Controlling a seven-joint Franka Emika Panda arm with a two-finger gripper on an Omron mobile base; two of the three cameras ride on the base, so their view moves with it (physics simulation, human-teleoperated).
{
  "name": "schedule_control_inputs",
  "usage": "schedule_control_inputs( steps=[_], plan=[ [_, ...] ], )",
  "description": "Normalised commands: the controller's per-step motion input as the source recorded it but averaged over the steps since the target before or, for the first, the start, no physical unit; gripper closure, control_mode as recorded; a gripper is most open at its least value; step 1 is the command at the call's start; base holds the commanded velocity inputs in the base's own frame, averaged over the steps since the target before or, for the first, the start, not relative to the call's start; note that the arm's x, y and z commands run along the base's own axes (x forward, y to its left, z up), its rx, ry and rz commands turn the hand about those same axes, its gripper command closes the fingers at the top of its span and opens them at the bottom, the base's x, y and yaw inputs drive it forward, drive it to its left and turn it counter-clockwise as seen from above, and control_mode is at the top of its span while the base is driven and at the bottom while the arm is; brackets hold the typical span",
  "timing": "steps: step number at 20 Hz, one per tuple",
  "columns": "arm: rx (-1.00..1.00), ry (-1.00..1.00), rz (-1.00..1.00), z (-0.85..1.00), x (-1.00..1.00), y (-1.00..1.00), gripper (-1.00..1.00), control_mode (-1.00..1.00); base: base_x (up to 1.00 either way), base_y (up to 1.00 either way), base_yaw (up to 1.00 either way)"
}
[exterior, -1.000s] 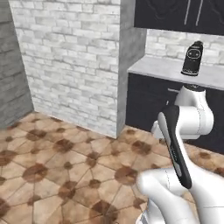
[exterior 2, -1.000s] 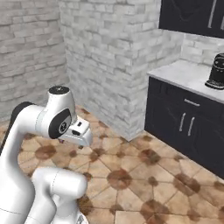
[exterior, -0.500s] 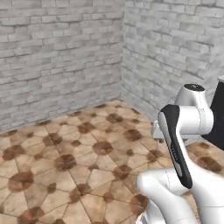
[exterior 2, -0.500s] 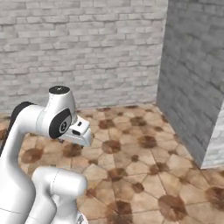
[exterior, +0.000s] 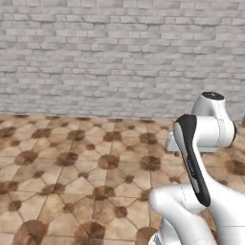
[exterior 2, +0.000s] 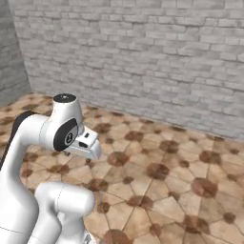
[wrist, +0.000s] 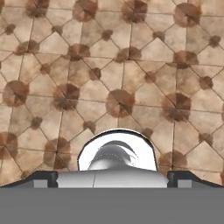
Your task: Place one of the steaks on the plate and the other in the bowl. Then place the bowl in the fridge.
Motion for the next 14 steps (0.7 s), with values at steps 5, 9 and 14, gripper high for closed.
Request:
schedule_control_inputs(
  steps=[5,9,14],
  plan=[
    [0.0,0.0,0.0,0.0,0.0,0.0,-1.0,1.0,0.19,0.24,0.91],
    [0.0,0.0,0.0,0.0,0.0,0.0,-1.0,1.0,0.37,0.14,0.89],
    [0.0,0.0,0.0,0.0,0.0,0.0,-1.0,1.0,0.49,0.02,0.88]
  ],
)
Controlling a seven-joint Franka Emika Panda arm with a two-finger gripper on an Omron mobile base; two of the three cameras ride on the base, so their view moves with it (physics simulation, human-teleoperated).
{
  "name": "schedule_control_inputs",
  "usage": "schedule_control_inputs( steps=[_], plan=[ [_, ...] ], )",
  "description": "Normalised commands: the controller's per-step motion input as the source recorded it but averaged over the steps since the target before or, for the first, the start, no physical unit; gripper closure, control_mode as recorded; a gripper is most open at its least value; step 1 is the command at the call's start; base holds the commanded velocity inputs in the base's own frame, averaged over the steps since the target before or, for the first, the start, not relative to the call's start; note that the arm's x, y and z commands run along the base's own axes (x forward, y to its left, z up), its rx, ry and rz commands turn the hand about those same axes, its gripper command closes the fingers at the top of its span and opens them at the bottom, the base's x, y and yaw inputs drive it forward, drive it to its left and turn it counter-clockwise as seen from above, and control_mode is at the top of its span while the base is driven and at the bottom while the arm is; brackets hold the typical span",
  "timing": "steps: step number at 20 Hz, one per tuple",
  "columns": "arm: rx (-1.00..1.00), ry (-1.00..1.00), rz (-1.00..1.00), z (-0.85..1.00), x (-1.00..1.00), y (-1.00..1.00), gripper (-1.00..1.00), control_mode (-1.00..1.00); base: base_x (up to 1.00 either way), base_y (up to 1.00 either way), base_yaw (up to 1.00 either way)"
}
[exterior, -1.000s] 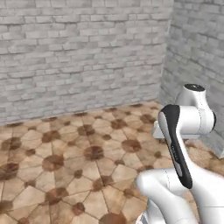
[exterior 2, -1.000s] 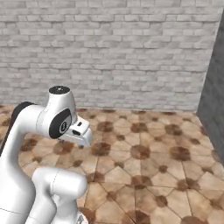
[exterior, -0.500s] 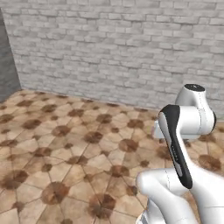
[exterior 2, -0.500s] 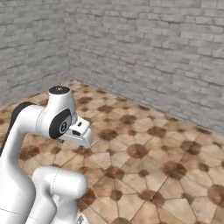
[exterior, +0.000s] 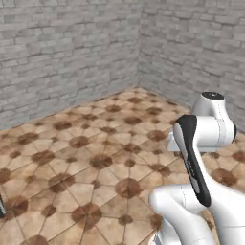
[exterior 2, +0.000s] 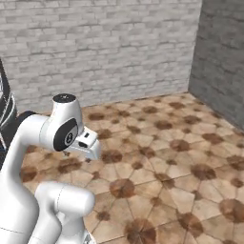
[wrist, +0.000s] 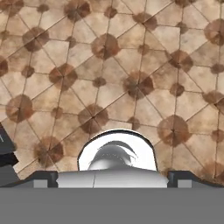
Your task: Place one of the steaks on the plate and the other in the bowl. Then place the bowl in the fridge.
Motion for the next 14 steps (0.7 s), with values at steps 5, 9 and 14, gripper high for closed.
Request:
schedule_control_inputs(
  steps=[5,9,14],
  plan=[
    [0.0,0.0,0.0,0.0,0.0,0.0,-1.0,1.0,0.52,-0.15,0.77],
    [0.0,0.0,0.0,0.0,0.0,0.0,-1.0,1.0,0.66,-0.76,0.48],
    [0.0,0.0,0.0,0.0,0.0,0.0,-1.0,1.0,0.85,-0.8,0.43]
  ],
)
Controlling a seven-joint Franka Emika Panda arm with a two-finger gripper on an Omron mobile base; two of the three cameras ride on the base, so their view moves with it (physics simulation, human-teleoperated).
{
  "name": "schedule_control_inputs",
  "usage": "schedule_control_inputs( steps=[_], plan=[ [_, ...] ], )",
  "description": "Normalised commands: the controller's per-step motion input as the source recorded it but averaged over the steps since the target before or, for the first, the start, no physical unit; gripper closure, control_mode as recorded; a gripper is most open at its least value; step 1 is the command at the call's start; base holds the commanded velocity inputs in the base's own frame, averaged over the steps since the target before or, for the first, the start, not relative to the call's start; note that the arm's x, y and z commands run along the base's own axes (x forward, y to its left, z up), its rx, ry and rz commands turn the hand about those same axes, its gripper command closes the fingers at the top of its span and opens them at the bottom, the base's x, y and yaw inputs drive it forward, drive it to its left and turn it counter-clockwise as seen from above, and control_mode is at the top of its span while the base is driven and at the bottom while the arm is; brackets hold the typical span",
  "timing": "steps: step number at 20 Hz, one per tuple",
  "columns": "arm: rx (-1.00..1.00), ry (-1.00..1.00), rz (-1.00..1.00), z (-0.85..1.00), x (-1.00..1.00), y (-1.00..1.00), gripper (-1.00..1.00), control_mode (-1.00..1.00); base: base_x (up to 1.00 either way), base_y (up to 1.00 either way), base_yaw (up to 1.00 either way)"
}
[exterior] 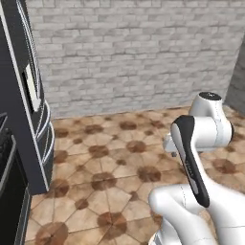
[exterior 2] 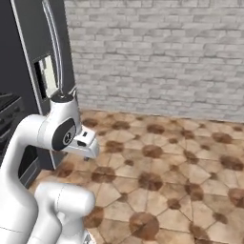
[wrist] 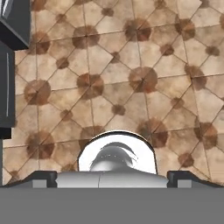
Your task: Place one of the steaks on the plate and the other in the bowl. Then place the bowl in the fridge.
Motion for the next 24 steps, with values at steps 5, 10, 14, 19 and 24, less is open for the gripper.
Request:
schedule_control_inputs(
  steps=[5,10,14,19,24],
  plan=[
    [0.0,0.0,0.0,0.0,0.0,0.0,-1.0,1.0,0.95,-0.55,0.47],
    [0.0,0.0,0.0,0.0,0.0,0.0,-1.0,1.0,0.95,-0.36,0.51],
    [0.0,0.0,0.0,0.0,0.0,0.0,-1.0,1.0,0.78,-0.56,0.53],
    [0.0,0.0,0.0,0.0,0.0,0.0,-1.0,1.0,0.66,-0.7,0.55],
    [0.0,0.0,0.0,0.0,0.0,0.0,-1.0,1.0,0.41,-0.6,0.7]
  ],
)
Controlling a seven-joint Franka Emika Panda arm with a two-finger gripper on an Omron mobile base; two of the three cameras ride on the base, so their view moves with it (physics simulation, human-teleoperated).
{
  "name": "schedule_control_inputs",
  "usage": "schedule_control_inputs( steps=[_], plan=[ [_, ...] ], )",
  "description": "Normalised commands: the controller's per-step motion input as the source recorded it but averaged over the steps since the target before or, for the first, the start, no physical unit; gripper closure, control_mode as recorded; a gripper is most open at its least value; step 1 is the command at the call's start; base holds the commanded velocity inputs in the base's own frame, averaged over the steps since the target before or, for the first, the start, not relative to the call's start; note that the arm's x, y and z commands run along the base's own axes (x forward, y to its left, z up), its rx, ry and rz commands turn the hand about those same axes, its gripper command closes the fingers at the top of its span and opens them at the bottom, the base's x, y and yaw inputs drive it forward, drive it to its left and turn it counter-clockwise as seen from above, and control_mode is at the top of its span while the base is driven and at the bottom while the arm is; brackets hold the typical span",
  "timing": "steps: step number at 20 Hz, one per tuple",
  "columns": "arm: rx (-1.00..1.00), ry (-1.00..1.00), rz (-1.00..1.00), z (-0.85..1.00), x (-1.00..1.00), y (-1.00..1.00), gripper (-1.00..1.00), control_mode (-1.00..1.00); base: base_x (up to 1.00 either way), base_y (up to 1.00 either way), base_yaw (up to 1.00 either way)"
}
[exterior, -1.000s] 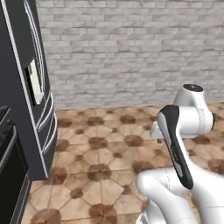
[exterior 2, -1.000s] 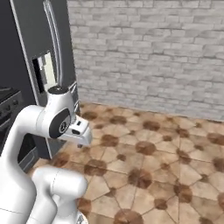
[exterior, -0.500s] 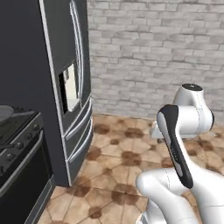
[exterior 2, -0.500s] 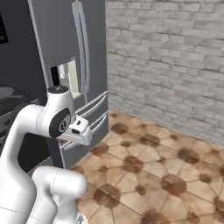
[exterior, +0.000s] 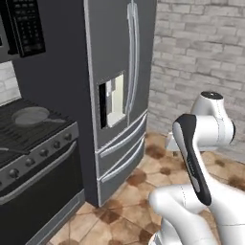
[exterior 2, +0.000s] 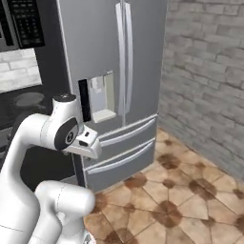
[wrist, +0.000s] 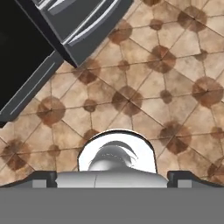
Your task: Place one of the steaks on the plate and the other in the bowl. Then place the bowl in the fridge.
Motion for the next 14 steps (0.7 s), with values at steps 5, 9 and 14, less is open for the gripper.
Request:
schedule_control_inputs(
  steps=[5,9,14],
  plan=[
    [0.0,0.0,0.0,0.0,0.0,0.0,-1.0,1.0,0.01,-0.56,0.6],
    [0.0,0.0,0.0,0.0,0.0,0.0,-1.0,1.0,0.02,-0.65,0.51],
    [0.0,0.0,0.0,0.0,0.0,0.0,-1.0,1.0,0.07,-0.79,0.54]
  ],
)
